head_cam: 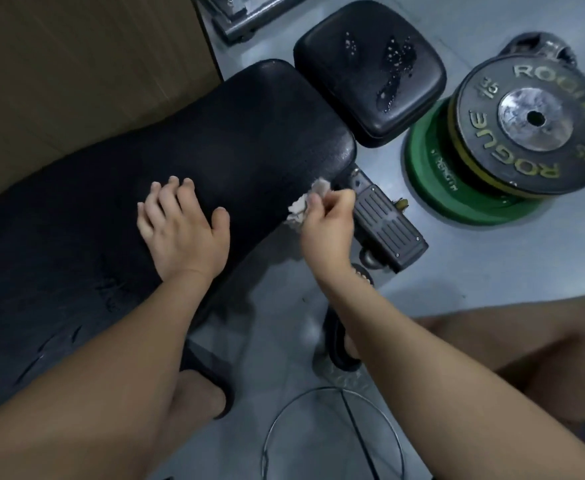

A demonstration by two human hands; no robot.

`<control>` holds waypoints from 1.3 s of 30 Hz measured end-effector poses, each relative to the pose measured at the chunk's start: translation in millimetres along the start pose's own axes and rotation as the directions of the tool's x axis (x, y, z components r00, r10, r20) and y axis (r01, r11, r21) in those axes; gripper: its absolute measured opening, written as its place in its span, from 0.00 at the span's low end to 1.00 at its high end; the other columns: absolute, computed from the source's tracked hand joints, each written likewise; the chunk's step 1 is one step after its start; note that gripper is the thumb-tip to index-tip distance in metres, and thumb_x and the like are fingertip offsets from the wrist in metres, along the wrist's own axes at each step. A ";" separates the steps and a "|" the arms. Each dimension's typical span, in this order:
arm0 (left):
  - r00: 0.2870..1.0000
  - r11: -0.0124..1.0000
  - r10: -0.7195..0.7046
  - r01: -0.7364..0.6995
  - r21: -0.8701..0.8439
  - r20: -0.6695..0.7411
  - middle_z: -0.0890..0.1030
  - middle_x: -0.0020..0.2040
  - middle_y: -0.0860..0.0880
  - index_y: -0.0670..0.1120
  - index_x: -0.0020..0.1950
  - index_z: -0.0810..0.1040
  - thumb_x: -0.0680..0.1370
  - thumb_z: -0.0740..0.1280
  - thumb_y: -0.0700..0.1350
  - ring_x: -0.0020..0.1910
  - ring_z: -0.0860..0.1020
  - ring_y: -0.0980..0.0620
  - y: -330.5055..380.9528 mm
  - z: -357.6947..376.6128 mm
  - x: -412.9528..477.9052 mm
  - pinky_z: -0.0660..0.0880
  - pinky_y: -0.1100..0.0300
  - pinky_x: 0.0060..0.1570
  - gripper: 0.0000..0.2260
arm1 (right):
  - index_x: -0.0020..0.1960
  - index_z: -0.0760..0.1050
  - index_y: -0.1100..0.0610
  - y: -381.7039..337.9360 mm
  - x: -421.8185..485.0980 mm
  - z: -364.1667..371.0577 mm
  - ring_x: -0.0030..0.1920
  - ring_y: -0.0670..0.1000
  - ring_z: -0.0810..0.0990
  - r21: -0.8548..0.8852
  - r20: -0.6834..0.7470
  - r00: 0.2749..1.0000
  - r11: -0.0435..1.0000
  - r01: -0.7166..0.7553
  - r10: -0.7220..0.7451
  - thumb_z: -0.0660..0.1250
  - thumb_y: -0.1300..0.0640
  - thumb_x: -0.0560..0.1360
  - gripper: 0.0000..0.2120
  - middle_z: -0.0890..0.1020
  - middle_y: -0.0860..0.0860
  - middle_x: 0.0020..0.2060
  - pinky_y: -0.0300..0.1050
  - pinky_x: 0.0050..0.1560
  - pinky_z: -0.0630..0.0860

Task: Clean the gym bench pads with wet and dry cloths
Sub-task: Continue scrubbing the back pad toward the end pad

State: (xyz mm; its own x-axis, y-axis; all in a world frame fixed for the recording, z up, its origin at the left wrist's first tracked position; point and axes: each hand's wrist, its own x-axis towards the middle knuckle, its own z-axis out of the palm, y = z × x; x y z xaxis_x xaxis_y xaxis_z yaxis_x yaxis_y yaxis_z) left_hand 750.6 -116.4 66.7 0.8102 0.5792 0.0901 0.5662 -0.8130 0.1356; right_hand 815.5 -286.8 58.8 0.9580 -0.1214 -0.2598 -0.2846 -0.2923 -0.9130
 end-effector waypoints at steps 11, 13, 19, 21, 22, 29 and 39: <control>1.000 1.000 -0.019 0.019 0.005 0.006 0.67 0.75 0.41 0.41 0.72 0.68 0.79 0.57 0.53 0.77 0.60 0.38 4.4 -2.4 -1.2 0.57 0.37 0.75 0.25 | 0.44 0.65 0.52 15.8 -73.1 37.0 0.43 0.52 0.75 0.103 0.224 0.965 0.982 -0.160 0.134 0.64 0.56 0.82 0.11 0.78 0.55 0.44 0.46 0.44 0.71; 1.000 1.000 -0.022 0.022 0.011 0.008 0.67 0.76 0.41 0.41 0.72 0.68 0.80 0.57 0.53 0.78 0.60 0.39 5.6 -2.4 -1.5 0.56 0.37 0.75 0.24 | 0.45 0.67 0.55 12.4 -33.9 26.6 0.40 0.51 0.74 0.127 0.043 0.979 0.971 -0.201 0.197 0.64 0.55 0.83 0.10 0.78 0.55 0.42 0.45 0.41 0.68; 1.000 1.000 -0.017 0.017 0.003 0.004 0.68 0.75 0.41 0.40 0.71 0.68 0.78 0.55 0.53 0.77 0.60 0.38 6.2 -3.2 -1.6 0.57 0.37 0.75 0.25 | 0.43 0.63 0.52 10.4 -55.3 44.2 0.39 0.50 0.74 0.130 0.161 0.937 0.934 -0.332 0.310 0.62 0.57 0.83 0.12 0.77 0.54 0.44 0.42 0.40 0.69; 1.000 1.000 -0.016 0.016 0.004 0.005 0.67 0.74 0.41 0.40 0.71 0.68 0.78 0.55 0.53 0.77 0.60 0.38 6.3 -2.9 -2.0 0.57 0.36 0.75 0.26 | 0.45 0.64 0.54 9.1 -47.1 36.3 0.36 0.46 0.73 0.120 0.215 0.926 0.933 -0.339 0.309 0.60 0.57 0.84 0.09 0.76 0.50 0.39 0.41 0.37 0.68; 1.000 1.000 -0.014 0.014 0.008 0.006 0.67 0.75 0.41 0.40 0.72 0.68 0.78 0.55 0.53 0.77 0.60 0.38 5.9 -2.5 -1.7 0.57 0.36 0.75 0.26 | 0.47 0.65 0.55 8.1 -26.1 30.7 0.33 0.46 0.73 0.149 0.162 0.933 0.927 -0.345 0.321 0.60 0.57 0.84 0.08 0.76 0.50 0.37 0.41 0.35 0.68; 1.000 1.000 -0.008 0.008 0.026 0.015 0.68 0.74 0.40 0.40 0.71 0.68 0.78 0.56 0.53 0.76 0.61 0.37 4.8 -0.5 -0.8 0.58 0.36 0.74 0.25 | 0.50 0.68 0.57 -3.4 27.1 4.1 0.34 0.43 0.71 0.195 -0.052 0.944 0.931 -0.310 0.325 0.60 0.61 0.83 0.03 0.72 0.47 0.36 0.31 0.30 0.67; 1.000 0.999 0.005 -0.005 0.054 0.002 0.68 0.73 0.40 0.40 0.70 0.68 0.78 0.55 0.55 0.75 0.63 0.36 2.5 0.4 1.4 0.60 0.35 0.72 0.25 | 0.47 0.75 0.52 -10.6 77.8 -14.6 0.38 0.49 0.78 0.253 -0.151 0.950 0.940 -0.229 0.273 0.64 0.53 0.82 0.06 0.81 0.50 0.39 0.47 0.40 0.76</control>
State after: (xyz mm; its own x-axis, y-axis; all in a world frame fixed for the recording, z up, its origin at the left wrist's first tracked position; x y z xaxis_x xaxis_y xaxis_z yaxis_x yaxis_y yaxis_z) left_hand 753.2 -117.6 66.8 0.8134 0.5748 0.0891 0.5692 -0.8181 0.0820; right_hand 892.6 -306.9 52.9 0.8274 -0.3385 -0.4482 -0.4783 -0.0064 -0.8781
